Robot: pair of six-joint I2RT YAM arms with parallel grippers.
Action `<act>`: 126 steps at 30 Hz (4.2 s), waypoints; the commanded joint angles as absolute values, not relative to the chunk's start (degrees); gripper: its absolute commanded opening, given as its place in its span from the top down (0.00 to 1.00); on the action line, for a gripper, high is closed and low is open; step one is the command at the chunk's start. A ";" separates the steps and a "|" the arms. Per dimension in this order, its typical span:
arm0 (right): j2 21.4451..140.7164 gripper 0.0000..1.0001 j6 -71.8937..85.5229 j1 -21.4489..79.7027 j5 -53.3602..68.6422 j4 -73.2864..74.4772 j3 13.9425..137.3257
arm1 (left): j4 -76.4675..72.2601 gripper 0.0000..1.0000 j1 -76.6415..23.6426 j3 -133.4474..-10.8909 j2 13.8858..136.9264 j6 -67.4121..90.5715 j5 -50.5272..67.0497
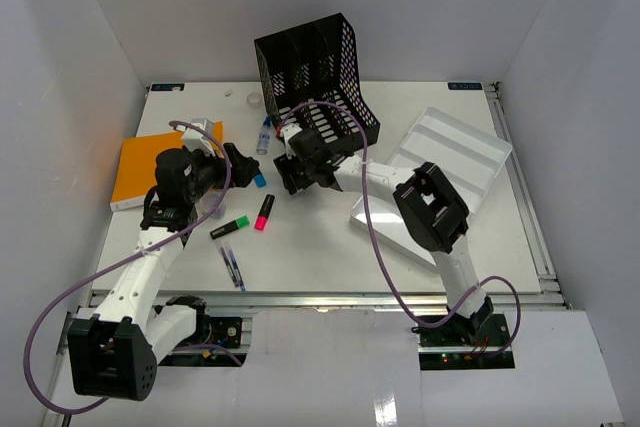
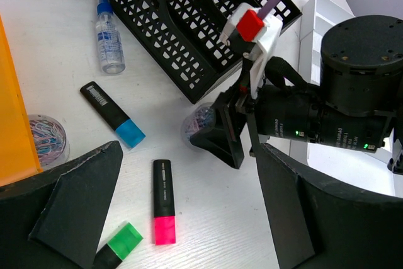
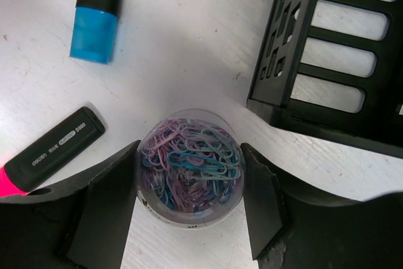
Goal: Organize the desk
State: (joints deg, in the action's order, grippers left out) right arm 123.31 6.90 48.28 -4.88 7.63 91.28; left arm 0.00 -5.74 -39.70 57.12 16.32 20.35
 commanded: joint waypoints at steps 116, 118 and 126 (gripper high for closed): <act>74.49 0.09 -45.66 2.11 76.52 31.14 51.85 | 24.99 0.79 -10.46 -47.09 72.10 24.06 -0.17; 74.75 0.08 -50.77 2.34 78.30 36.80 52.44 | 24.10 0.80 -11.09 -46.79 70.10 24.08 8.95; 72.90 0.09 -84.49 8.50 82.52 54.11 50.78 | 5.45 0.86 -14.79 -42.91 65.99 34.44 44.19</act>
State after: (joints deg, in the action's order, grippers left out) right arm 75.02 -67.19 5.50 76.95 45.36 51.16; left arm 17.63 -12.13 -45.06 66.23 26.96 23.61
